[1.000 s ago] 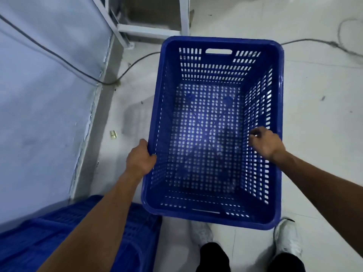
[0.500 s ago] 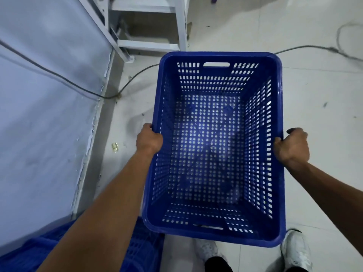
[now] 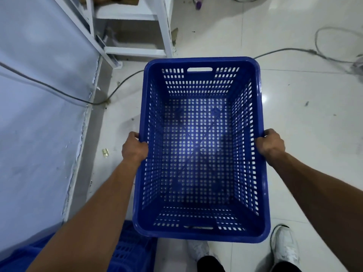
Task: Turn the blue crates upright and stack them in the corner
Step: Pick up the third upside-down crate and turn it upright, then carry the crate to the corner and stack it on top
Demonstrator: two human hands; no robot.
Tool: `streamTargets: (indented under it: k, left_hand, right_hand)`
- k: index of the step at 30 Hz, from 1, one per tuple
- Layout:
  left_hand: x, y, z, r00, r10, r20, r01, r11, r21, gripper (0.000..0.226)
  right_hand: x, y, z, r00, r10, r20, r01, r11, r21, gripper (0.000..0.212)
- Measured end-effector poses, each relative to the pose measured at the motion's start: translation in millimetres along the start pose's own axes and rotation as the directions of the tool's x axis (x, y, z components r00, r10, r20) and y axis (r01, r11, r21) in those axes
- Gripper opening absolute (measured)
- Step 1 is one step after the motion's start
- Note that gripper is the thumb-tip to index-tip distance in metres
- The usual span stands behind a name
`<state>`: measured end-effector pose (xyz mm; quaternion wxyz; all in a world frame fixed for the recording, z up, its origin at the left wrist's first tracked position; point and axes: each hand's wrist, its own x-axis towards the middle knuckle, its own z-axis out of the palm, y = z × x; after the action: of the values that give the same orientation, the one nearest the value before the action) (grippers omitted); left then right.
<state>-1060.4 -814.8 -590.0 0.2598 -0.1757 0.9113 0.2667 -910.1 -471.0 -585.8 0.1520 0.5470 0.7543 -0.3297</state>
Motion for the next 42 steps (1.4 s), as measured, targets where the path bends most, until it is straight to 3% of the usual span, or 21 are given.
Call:
streamTargets:
  k: [13, 21, 30, 38, 40, 42]
  left_hand:
    - [-82.0, 25.5, -39.4, 0.993, -0.091, 0.078, 0.108, 0.962, -0.251, 0.024]
    - [-206.1, 81.0, -101.4, 0.994, -0.088, 0.058, 0.102, 0.940, -0.327, 0.026]
    - [-395.4, 144.4, -165.3, 0.987, -0.154, 0.048, 0.157, 0.844, -0.512, 0.032]
    - [-501.3, 163.2, -189.0, 0.971, -0.236, 0.027, 0.192, 0.713, -0.674, 0.017]
    - [-522.8, 162.0, -193.2, 0.970, -0.244, -0.021, 0.159, 0.693, -0.703, 0.010]
    - [-544.6, 158.4, -199.8, 0.967, -0.250, -0.054, 0.136, 0.680, -0.720, 0.017]
  right_hand:
    - [-39.1, 6.7, -84.6, 0.997, -0.077, 0.002, 0.077, 0.987, -0.144, 0.032]
    - [-101.9, 2.9, -218.8, 0.987, -0.158, 0.028, 0.160, 0.975, -0.154, 0.032]
    - [-174.0, 15.1, -373.3, 0.950, -0.313, 0.013, 0.302, 0.905, -0.299, 0.033]
    - [-207.8, 25.8, -434.7, 0.886, -0.462, -0.044, 0.418, 0.835, -0.358, 0.028]
    - [-218.2, 27.4, -442.2, 0.844, -0.534, -0.057, 0.477, 0.794, -0.376, 0.030]
    - [-234.5, 29.3, -447.4, 0.802, -0.595, -0.059, 0.533, 0.755, -0.382, 0.031]
